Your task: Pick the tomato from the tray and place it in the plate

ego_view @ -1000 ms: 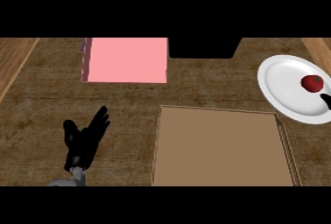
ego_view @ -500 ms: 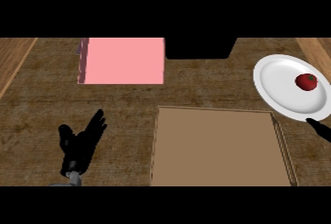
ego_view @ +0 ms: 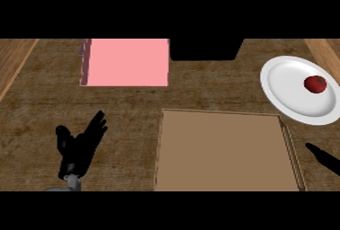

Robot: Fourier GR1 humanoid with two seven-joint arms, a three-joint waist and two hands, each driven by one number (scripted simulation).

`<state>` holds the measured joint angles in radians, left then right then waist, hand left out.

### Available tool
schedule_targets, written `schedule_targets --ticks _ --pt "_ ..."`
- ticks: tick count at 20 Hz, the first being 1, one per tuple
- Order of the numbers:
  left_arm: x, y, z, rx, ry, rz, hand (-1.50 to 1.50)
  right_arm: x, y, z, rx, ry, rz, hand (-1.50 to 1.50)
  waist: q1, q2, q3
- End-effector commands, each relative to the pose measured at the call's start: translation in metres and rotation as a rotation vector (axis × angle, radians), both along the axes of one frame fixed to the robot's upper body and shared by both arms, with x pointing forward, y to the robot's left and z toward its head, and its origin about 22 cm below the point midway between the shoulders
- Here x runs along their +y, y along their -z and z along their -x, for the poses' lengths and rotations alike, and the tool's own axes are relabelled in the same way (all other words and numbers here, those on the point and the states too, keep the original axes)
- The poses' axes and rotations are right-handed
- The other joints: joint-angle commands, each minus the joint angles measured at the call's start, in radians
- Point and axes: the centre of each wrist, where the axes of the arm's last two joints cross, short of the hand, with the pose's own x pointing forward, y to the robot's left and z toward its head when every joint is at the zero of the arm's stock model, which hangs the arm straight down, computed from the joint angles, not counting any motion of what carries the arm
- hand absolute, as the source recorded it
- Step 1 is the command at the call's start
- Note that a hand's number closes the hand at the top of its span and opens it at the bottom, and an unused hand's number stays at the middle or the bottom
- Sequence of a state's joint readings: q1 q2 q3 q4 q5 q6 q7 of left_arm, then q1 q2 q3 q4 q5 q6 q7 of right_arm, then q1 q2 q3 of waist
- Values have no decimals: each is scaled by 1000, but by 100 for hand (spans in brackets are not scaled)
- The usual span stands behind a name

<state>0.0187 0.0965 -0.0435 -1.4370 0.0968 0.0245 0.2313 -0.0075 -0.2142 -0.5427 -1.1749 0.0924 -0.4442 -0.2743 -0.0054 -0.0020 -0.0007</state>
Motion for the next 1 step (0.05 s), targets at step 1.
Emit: schedule_targets --ticks 1 --pt "-27 7 10 -9 -3 22 0 21 12 19 12 19 -9 -150 3 1 1"
